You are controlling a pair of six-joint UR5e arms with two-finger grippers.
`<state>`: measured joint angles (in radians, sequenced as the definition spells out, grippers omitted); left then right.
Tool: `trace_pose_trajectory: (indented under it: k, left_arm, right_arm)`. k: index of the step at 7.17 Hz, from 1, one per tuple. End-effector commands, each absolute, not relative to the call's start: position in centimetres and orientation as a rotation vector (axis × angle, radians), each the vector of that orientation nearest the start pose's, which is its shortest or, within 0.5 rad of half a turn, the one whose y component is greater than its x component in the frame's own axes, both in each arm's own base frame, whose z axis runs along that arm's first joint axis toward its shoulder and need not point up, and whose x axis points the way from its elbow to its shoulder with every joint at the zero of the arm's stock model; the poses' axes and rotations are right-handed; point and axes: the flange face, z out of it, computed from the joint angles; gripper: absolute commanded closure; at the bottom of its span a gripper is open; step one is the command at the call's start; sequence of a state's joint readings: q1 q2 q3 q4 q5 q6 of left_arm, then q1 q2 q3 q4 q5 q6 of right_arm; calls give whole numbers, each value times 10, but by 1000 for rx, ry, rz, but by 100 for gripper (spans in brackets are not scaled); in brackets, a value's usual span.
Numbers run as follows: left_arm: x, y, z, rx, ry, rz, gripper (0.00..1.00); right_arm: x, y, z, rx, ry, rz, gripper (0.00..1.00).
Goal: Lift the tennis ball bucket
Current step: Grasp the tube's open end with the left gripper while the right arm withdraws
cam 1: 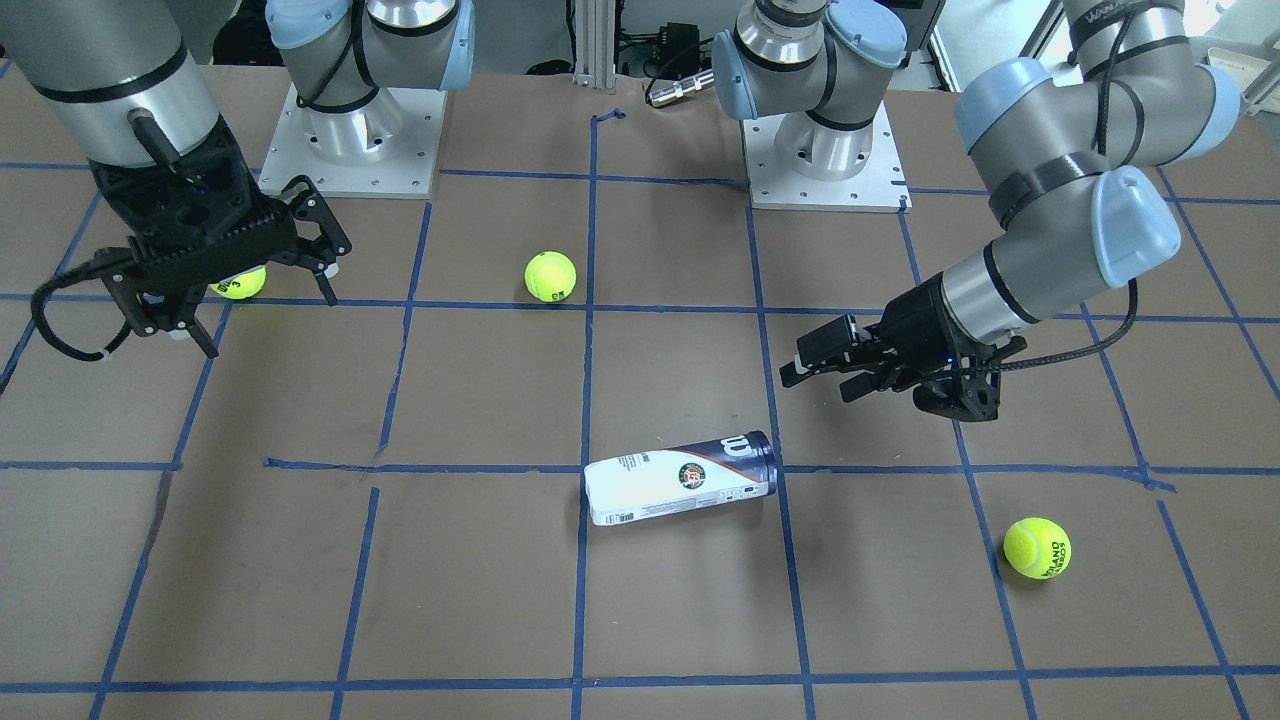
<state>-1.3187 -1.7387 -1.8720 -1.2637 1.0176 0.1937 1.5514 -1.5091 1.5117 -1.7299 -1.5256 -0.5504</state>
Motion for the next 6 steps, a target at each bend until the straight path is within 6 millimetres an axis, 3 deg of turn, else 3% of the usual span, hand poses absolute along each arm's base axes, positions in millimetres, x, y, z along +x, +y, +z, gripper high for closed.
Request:
trace_pose_trajectory:
  k: [1, 4, 6]
  left_arm:
    - [-53, -552, 260, 148, -2519, -69, 0]
    - [-58, -570, 217, 153, -2443, -62, 0]
    - [-76, -573, 200, 122, -2441, -83, 0]
  right_arm:
    - [126, -518, 527, -494, 3102, -308, 0]
    - [126, -498, 538, -181, 3122, -275, 0]
    - [127, -500, 527, -203, 3124, -242, 0]
